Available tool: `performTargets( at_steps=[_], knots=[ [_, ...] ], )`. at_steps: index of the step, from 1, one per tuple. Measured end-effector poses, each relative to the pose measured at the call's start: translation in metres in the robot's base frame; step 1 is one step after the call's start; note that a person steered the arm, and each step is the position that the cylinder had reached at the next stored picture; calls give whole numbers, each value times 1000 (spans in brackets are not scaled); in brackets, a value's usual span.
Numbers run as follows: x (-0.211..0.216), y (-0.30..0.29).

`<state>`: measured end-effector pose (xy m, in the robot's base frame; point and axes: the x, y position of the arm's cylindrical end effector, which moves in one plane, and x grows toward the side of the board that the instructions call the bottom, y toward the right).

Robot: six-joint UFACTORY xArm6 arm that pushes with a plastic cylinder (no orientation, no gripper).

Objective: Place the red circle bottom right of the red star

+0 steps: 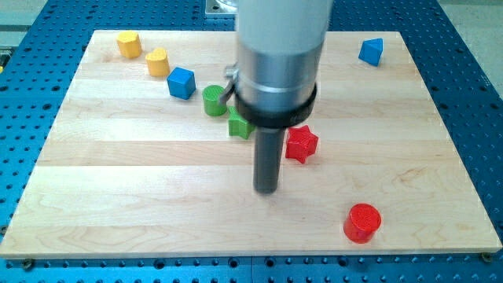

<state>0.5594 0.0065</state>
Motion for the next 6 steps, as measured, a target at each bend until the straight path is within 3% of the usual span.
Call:
performTargets(
  at_steps=[1,2,3,4,6],
  knots=[
    [59,9],
    [60,18],
    [59,100],
    [52,193],
    [-34,236]
  ],
)
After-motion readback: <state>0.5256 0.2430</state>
